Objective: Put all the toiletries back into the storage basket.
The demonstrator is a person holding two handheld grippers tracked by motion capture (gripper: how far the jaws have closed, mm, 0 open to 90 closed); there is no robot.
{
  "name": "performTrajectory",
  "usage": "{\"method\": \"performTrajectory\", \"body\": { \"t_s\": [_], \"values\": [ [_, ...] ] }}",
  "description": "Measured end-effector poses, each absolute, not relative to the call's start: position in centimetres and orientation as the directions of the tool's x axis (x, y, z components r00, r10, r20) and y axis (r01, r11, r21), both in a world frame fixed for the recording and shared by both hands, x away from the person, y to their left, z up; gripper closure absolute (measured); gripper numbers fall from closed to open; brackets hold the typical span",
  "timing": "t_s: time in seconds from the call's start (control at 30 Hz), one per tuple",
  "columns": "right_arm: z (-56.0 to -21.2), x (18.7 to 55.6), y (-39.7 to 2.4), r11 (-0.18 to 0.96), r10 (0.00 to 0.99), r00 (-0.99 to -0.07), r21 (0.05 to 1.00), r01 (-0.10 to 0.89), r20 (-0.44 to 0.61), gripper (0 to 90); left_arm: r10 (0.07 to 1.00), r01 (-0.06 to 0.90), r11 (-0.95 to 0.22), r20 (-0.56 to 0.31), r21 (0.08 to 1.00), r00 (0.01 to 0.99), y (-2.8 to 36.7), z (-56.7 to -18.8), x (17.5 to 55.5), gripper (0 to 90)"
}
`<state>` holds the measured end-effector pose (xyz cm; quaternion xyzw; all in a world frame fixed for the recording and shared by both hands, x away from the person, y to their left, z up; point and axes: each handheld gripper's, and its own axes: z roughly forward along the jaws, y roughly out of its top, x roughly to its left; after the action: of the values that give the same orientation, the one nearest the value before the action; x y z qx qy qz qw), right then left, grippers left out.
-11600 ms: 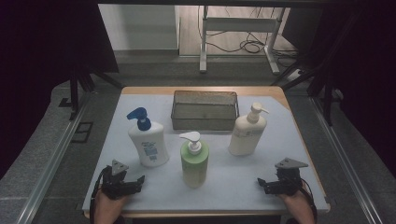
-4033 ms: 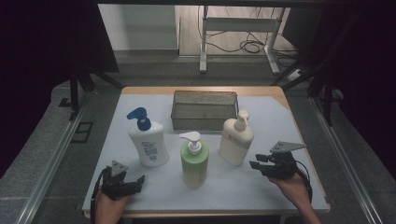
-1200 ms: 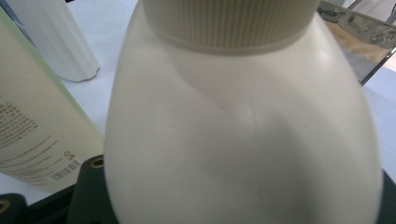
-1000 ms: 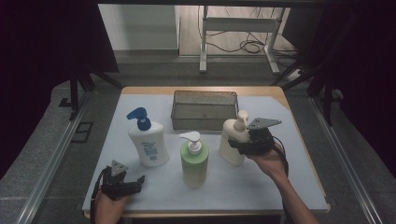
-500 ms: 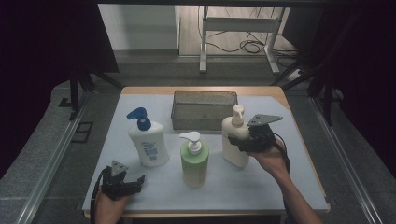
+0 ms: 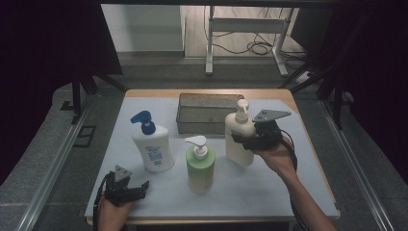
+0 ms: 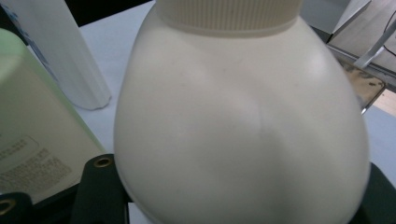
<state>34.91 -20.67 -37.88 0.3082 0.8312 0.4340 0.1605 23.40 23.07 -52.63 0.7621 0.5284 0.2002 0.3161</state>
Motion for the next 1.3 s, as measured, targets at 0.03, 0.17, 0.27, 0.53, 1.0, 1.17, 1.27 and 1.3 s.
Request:
{"method": "performTrajectory", "body": {
  "t_s": [0.03,0.17,0.27,0.53,1.0,1.17,1.27,1.3],
  "values": [
    [-37.8,35.0,-20.6,0.43,0.651,-0.759,0.822,0.373,0.004,38.8,0.932,0.679,-0.242,-0.029,0.693,0.362,23.1,-52.6,23.4,10.3],
    [-37.3,35.3,-20.3,0.429,0.652,-0.758,0.825,0.369,0.0,38.8,0.932,0.679,-0.242,-0.029,0.693,0.362,23.1,-52.6,23.4,10.3],
    [-37.0,35.5,-20.0,0.431,0.653,-0.758,0.825,0.366,-0.005,38.8,0.932,0.679,-0.242,-0.029,0.694,0.362,23.1,-52.6,23.4,10.3],
    [-35.7,36.2,-18.9,0.426,0.649,-0.761,0.833,0.353,-0.01,38.9,0.932,0.679,-0.242,-0.03,0.693,0.362,23.1,-52.6,23.4,10.3],
    [-34.1,37.7,-17.0,0.406,0.666,-0.746,0.848,0.34,-0.019,39.0,0.931,0.679,-0.243,-0.03,0.693,0.364,23.1,-52.6,23.4,10.3],
    [-33.8,38.2,-16.5,0.397,0.677,-0.735,0.854,0.337,-0.025,39.0,0.932,0.678,-0.241,-0.03,0.694,0.362,23.1,-52.6,23.4,10.3],
    [-33.5,38.6,-16.2,0.394,0.682,-0.731,0.856,0.334,-0.028,39.0,0.932,0.678,-0.241,-0.03,0.694,0.362,23.1,-52.6,23.4,10.3],
    [-33.4,38.7,-16.0,0.394,0.684,-0.729,0.856,0.334,-0.031,39.0,0.932,0.678,-0.241,-0.03,0.694,0.362,23.1,-52.6,23.4,10.3]
  ]
}}
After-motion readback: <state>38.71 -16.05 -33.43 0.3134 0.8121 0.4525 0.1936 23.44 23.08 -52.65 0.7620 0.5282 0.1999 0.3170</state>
